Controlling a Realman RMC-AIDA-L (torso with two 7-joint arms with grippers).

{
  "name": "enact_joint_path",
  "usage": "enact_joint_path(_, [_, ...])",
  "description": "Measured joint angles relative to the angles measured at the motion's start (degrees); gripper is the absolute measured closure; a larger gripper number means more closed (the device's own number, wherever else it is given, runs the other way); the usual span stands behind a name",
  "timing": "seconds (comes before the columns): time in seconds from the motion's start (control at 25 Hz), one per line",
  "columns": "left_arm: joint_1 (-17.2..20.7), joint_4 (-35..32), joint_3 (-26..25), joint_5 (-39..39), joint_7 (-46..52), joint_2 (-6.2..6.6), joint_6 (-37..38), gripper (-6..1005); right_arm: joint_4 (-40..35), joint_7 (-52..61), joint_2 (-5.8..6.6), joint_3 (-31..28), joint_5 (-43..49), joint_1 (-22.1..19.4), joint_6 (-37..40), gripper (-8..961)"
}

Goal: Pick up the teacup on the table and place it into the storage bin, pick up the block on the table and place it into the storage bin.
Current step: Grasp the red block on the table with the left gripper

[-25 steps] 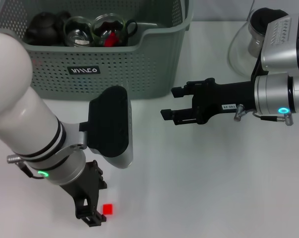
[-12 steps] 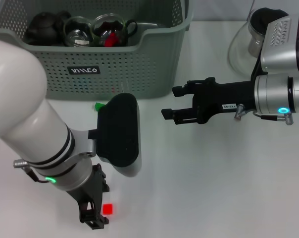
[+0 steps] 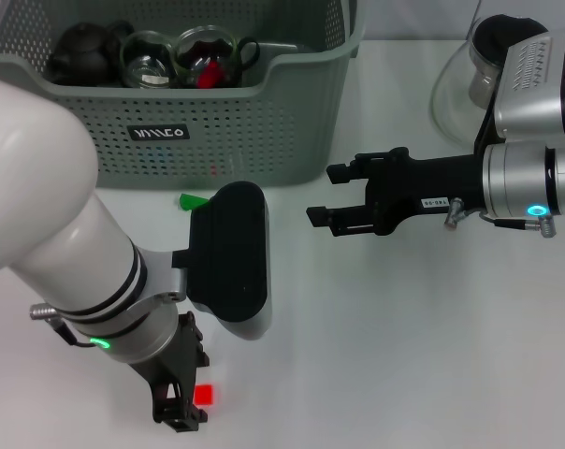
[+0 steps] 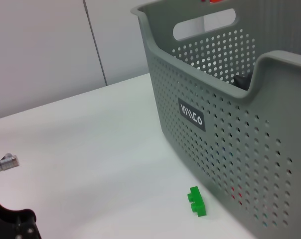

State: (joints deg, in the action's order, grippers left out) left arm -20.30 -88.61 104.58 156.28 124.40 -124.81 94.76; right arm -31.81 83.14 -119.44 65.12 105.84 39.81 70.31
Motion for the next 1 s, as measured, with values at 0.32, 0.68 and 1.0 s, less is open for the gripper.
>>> enact_joint_path(0.32, [0.0, -0.5, 1.0, 0.0, 1.2, 0.0, 0.0, 507, 0.0, -0.7, 0.0, 0.0, 0.0, -0.4, 0.0, 188])
enact_joint_path(0.68, [0.0, -0.5, 2.2, 0.0, 1.9, 0.0, 0.0, 673, 0.0, -0.7, -0.07, 0.0, 0.0, -0.6, 0.0, 187])
enact_joint_path(1.0, [0.0, -0.4, 2.5, 0.0, 2.2, 0.0, -0.3, 705, 0.0, -0.7, -0.09, 0.0, 0.0, -0.6, 0.0, 187])
